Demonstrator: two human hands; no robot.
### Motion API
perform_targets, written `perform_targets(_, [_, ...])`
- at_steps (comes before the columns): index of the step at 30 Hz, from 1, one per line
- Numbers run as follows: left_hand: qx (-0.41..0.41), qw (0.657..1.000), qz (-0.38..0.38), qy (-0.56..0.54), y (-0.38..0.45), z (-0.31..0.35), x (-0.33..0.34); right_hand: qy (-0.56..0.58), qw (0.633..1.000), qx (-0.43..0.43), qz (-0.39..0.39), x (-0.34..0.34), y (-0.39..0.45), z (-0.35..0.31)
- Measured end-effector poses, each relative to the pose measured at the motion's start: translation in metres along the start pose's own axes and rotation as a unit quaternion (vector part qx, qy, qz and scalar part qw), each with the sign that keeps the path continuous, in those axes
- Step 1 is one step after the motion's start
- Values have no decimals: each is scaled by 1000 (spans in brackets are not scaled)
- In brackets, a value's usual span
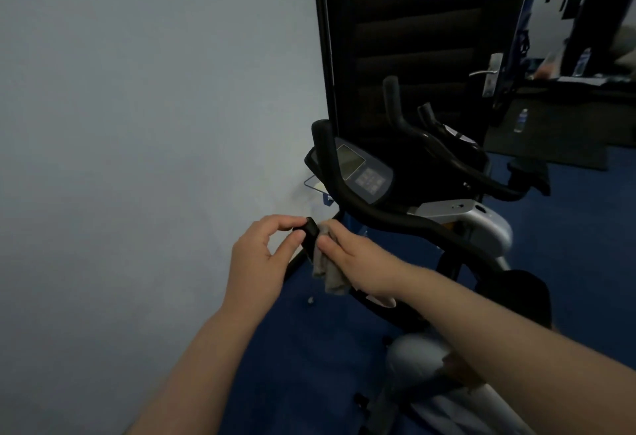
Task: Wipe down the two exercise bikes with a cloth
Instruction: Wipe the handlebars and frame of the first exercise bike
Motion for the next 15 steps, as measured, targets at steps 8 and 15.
perform_targets(8, [57, 995, 63, 47, -30, 3, 22, -112, 988, -4, 103, 14, -44, 10])
perform_targets(15, [202, 962, 22, 183, -36, -4, 53, -311, 931, 9, 189, 14, -106, 26])
Point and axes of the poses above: each hand's wrist, its own y-axis towards the middle knuckle, its own x-axis out of the palm, z = x × y, the point moved 2 cm from there along y, towards the middle knuckle, and after that the axes turned 8 degrees about -x, right-handed, at the moved point
